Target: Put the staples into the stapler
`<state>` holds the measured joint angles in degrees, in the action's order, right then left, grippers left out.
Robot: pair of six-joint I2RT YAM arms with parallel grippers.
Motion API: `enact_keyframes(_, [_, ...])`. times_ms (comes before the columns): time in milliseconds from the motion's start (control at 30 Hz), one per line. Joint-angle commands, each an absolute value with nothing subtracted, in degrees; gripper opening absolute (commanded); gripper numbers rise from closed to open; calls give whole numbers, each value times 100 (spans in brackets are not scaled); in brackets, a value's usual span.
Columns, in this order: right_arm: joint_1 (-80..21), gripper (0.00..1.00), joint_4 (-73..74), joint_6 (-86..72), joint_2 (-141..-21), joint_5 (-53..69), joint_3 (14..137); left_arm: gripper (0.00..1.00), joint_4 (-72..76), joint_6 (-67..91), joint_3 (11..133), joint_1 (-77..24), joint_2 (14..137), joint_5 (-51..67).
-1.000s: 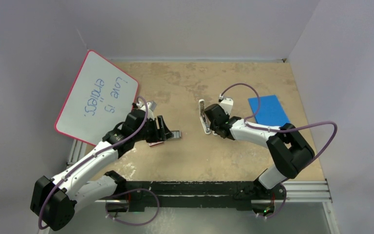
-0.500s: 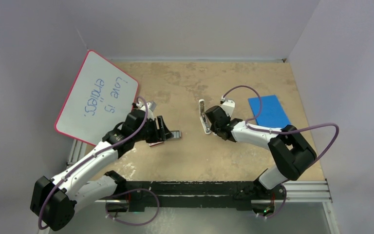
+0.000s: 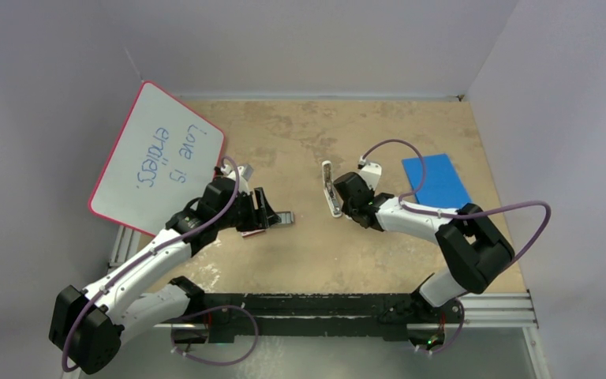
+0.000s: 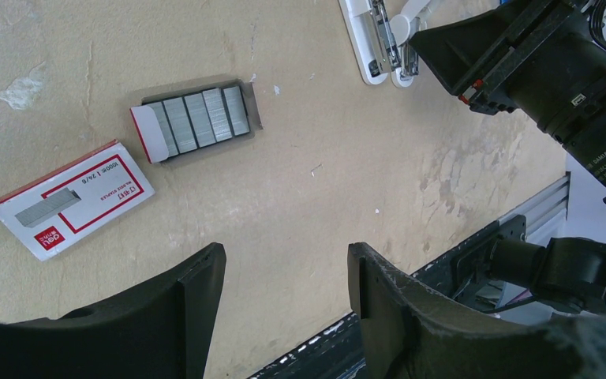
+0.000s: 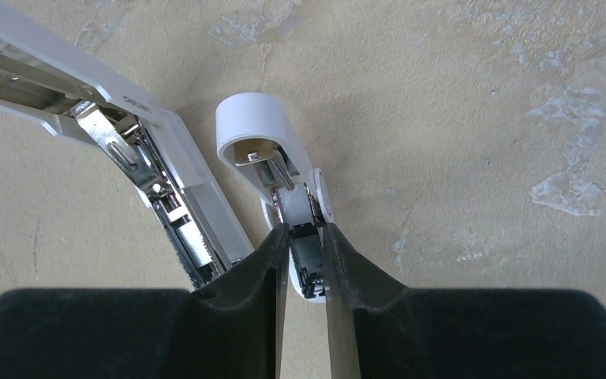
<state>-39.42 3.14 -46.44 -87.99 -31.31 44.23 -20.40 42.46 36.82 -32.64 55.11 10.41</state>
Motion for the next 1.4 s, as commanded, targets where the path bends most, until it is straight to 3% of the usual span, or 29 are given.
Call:
enact_keyframes(0, [-3933,26,387,-4687,-8606,-3162,4387,58,-1862,4298,3699,-3242,5431,1006])
enact_keyframes(700, [-3930,29,702,-4509,-8292,-3436,5179,58,-1809,4269,3731,-3237,5481,1068])
enact_keyframes(1000, [-3880,52,1009,-3977,-8424,-3375,5906,63,-1677,4222,3516,-3242,5041,989])
enact_keyframes(1367, [-3885,69,1064,-2701,-9350,-2860,7207,82,-1359,4056,3307,-3236,5068,1431])
